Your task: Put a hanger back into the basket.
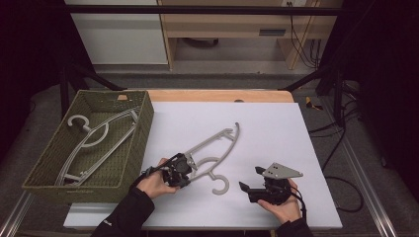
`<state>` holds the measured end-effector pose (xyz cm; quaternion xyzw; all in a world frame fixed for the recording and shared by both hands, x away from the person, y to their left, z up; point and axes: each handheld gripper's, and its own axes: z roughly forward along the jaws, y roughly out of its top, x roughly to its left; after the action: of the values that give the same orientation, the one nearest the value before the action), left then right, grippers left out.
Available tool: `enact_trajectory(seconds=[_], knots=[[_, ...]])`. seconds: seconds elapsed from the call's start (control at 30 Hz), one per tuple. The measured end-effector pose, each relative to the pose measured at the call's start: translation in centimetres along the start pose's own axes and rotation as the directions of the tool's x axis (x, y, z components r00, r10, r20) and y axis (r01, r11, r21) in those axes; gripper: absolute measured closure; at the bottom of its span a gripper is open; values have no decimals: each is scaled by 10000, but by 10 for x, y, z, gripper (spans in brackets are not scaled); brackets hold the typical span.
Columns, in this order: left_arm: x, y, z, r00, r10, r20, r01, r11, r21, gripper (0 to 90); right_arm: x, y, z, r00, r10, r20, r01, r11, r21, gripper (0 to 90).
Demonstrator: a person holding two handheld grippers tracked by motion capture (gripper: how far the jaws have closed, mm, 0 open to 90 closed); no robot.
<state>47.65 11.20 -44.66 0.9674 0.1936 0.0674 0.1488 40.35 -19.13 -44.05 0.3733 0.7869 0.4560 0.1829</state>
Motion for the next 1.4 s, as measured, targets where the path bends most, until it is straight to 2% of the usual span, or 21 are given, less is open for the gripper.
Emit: enact_trajectory(seconds=[0.07,0.23,0.43,0.57,0.73,0.83,0.97,1.03,1.17,1.3,1.37,1.4], knots=[[-1,2,0,10000,32,-9,-32,9999,105,815,0,0,0,10000,1,-2,-1,10000,2,215],[0,2,0,9995,-251,205,251,9997,32,815,0,0,-1,9999,129,38,-129,9999,0,215],[2,6,2,9983,-560,188,554,9981,266,766,0,1,0,10000,80,10,-80,10000,-34,209],[5,4,2,9940,-1023,379,1015,9946,218,771,0,2,-2,10000,79,-5,-79,10000,-53,203],[1,4,2,9962,-835,244,833,9965,107,810,0,3,-4,9999,123,-18,-123,9998,-172,196],[2,3,1,9952,-944,252,943,9955,59,822,-1,3,-4,9999,91,53,-90,9998,-186,194],[2,0,0,9965,-818,144,823,9959,-386,824,-3,2,-5,9999,126,35,-125,9998,-167,193],[0,0,-4,9956,-926,158,935,9930,-722,824,-3,2,-5,9998,202,73,-201,9997,-167,194],[-1,1,-15,9961,-887,-23,879,9896,-1140,824,-4,2,-6,9997,215,98,-213,9996,-176,193],[-1,1,-30,9947,-1027,-98,996,9805,-1692,824,-6,1,-10,9994,309,149,-305,9992,-264,193],[0,0,-39,9934,-1145,-55,1110,9727,-2040,824,-8,1,-11,9994,281,204,-275,9992,-284,193],[0,-1,-45,9926,-1212,18,1184,9665,-2277,824,-8,1,-12,9991,348,227,-342,9990,-280,192]])
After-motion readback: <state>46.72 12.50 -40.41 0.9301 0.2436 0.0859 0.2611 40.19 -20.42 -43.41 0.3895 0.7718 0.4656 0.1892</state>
